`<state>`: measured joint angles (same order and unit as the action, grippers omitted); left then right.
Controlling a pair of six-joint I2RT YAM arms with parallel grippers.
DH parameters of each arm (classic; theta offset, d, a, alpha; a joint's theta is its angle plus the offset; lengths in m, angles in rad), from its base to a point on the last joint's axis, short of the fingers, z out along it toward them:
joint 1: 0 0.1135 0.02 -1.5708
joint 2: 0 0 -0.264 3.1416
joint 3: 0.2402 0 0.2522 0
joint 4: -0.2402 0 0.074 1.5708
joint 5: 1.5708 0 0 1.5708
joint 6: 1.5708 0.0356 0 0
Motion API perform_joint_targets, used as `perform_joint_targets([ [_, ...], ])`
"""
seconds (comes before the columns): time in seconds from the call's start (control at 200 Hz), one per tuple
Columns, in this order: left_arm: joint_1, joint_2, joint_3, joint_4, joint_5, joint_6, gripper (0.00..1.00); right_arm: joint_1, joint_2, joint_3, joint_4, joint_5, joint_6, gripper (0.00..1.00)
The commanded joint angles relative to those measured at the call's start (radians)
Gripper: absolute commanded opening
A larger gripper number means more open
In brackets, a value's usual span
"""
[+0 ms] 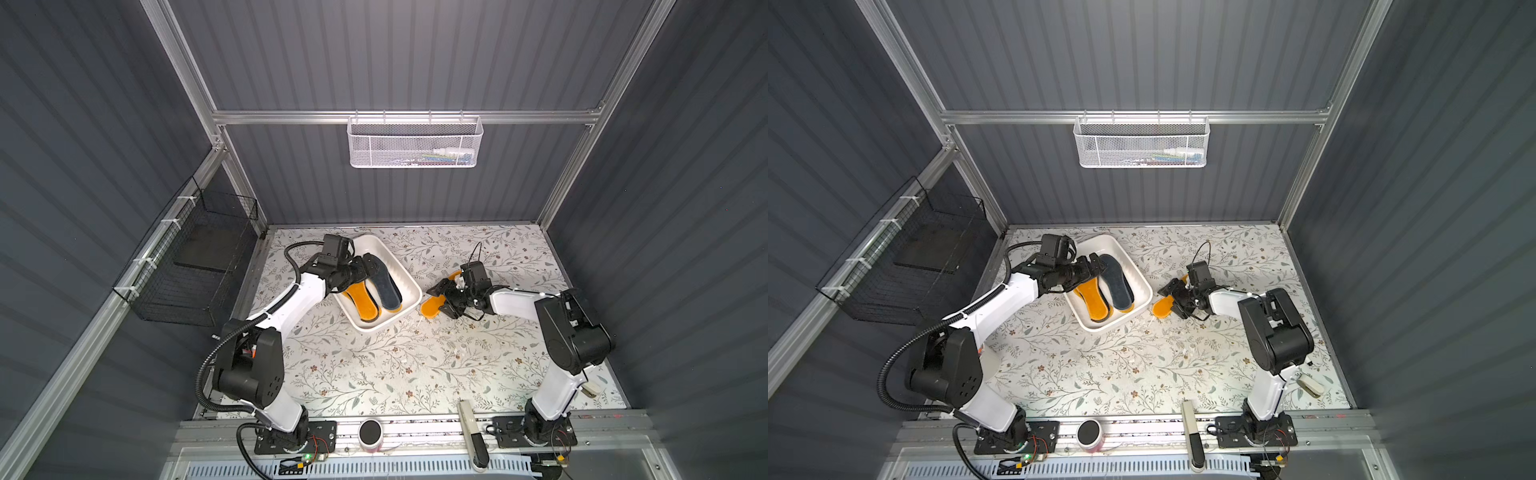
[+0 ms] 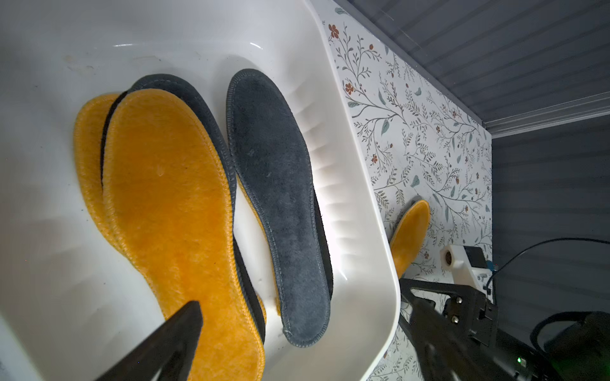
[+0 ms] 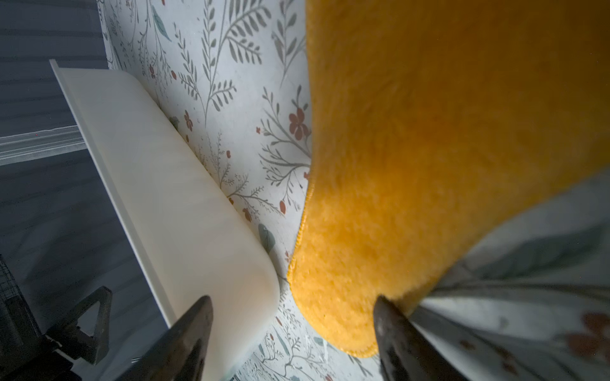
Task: Put the insoles into the storage box
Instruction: Pick up the insole from the center of the board.
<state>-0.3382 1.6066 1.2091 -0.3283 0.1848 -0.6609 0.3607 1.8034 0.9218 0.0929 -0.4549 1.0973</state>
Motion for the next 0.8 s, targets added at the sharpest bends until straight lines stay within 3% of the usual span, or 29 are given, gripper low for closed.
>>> perform_joint_targets([
  [0.0,0.007,-0.003,0.018,-0.014,0.012,0.021,0.99,-0.004,-0.007,-0.024,-0.095,0.039,-0.070,0.77],
  [0.205,0.008,-0.002,0.017,-0.014,0.018,0.021,0.99,-0.010,-0.027,0.019,-0.303,0.108,-0.250,0.77],
  [0.37,0.007,-0.002,0.018,-0.012,0.020,0.019,1.00,-0.014,-0.052,0.079,-0.503,0.240,-0.438,0.77],
  [0.59,0.007,-0.001,0.017,-0.007,0.025,0.015,0.99,-0.014,-0.112,0.141,-0.621,0.241,-0.684,0.72],
  [0.705,0.007,0.004,0.020,-0.008,0.030,0.012,0.99,-0.015,-0.190,0.134,-0.610,0.245,-0.737,0.72],
  [0.795,0.007,0.007,0.024,-0.008,0.035,0.014,0.99,-0.019,-0.238,0.135,-0.618,0.321,-0.707,0.75],
])
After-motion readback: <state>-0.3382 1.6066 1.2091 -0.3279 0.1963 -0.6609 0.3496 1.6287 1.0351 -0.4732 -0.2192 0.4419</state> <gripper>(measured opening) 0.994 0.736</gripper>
